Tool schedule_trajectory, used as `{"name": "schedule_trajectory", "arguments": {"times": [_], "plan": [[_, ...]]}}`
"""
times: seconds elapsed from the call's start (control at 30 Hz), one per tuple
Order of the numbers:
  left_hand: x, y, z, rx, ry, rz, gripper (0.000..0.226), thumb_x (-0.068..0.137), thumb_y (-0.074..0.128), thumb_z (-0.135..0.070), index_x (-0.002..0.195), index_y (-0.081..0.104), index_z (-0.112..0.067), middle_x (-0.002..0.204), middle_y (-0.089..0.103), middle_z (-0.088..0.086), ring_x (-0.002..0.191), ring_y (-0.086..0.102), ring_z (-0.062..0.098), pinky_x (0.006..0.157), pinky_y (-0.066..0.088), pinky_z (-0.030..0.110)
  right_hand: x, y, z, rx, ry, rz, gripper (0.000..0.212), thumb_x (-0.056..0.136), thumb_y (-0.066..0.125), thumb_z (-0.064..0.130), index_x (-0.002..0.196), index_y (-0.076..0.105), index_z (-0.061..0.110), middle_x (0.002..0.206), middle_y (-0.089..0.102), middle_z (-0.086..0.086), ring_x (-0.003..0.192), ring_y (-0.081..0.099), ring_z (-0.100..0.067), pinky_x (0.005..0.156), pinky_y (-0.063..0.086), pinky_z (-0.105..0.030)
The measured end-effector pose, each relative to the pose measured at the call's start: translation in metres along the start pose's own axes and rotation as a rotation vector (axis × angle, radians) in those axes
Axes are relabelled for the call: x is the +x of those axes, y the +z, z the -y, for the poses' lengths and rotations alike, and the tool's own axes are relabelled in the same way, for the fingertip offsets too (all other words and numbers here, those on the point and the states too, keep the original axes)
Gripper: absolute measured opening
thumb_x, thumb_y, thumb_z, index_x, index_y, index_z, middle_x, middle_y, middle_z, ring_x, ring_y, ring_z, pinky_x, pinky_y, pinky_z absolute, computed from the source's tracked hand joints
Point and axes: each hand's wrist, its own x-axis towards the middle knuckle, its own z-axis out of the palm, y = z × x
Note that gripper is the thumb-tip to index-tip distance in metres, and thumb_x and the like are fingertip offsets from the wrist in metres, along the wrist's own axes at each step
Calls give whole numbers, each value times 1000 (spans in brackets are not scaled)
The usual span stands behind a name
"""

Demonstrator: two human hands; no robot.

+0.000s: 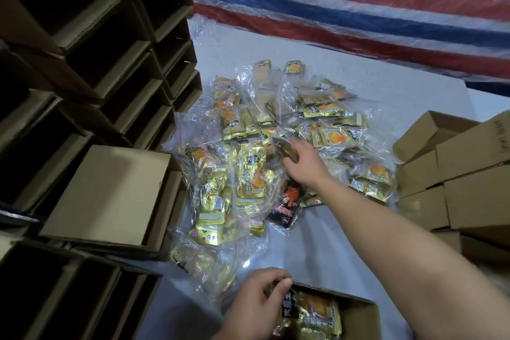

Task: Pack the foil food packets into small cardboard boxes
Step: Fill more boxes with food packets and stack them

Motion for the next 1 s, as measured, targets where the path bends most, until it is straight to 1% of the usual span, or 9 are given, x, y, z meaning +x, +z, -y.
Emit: {"name": "schedule_trajectory", "arguments": {"times": [0.07,0.2,0.37,0.53,0.6,0.67,0.7,0.87,1.0], "plan": [[0,0,-1,-12,-22,-4,10,92,62,-40,97,71,-42,106,66,-17,98,61,-5,93,50,24,-9,-1,2,48,-14,-57,62,90,55,39,148,41,23,141,50,1,124,52,-21,102,48,-47],[0,-1,-3,-48,-30,5,14,93,63,-36,102,72,-32,106,66,-10,96,64,1,91,53,31,-30,-5,13,332,9,-130,40,88,51,41,127,47,49,103,64,9,88,63,-10,67,51,-29],[1,-1,-3,-72,-48,10,10,93,63,-35,97,72,-34,104,68,-8,95,66,3,90,55,34,-57,-21,23,725,113,-249,16,97,52,23,96,60,37,79,70,17,66,63,0,54,48,-16],[2,0,-4,-82,-49,15,9,92,64,-34,90,72,-39,97,71,-8,92,68,4,86,57,34,-92,-43,15,1043,305,-228,21,100,50,29,82,54,20,87,64,0,88,64,-21,87,47,-43],[0,0,-5,-87,-62,15,8,92,64,-35,92,73,-36,97,72,-6,91,69,6,86,57,33,-105,-52,11,1196,332,-191,27,101,46,27,75,49,20,74,61,-1,71,67,-15,71,54,-32],[-1,-1,-6,-82,-53,15,9,93,64,-32,91,73,-32,92,73,-5,88,69,6,84,57,31,-118,-60,7,1340,394,-196,30,100,48,20,71,49,20,54,56,6,47,60,-7,46,49,-18],[-1,-1,-7,-79,-42,19,10,93,63,-30,91,73,-30,89,73,-4,86,69,6,83,57,29,-127,-64,7,1401,432,-198,30,99,49,17,69,50,20,50,54,7,43,57,-7,43,46,-17],[0,-4,-12,27,-30,65,10,94,62,-33,98,71,-29,96,73,-7,89,68,0,87,55,25,-157,-68,-1,1442,476,-133,40,93,57,13,55,63,22,57,55,5,50,58,-12,59,45,-31],[-3,-13,-30,43,-80,80,31,95,54,-47,124,55,-35,116,57,-20,101,56,-9,85,42,6,-174,-68,0,1381,430,-118,41,95,56,10,56,62,20,51,58,9,44,59,-3,64,37,-32]]}}
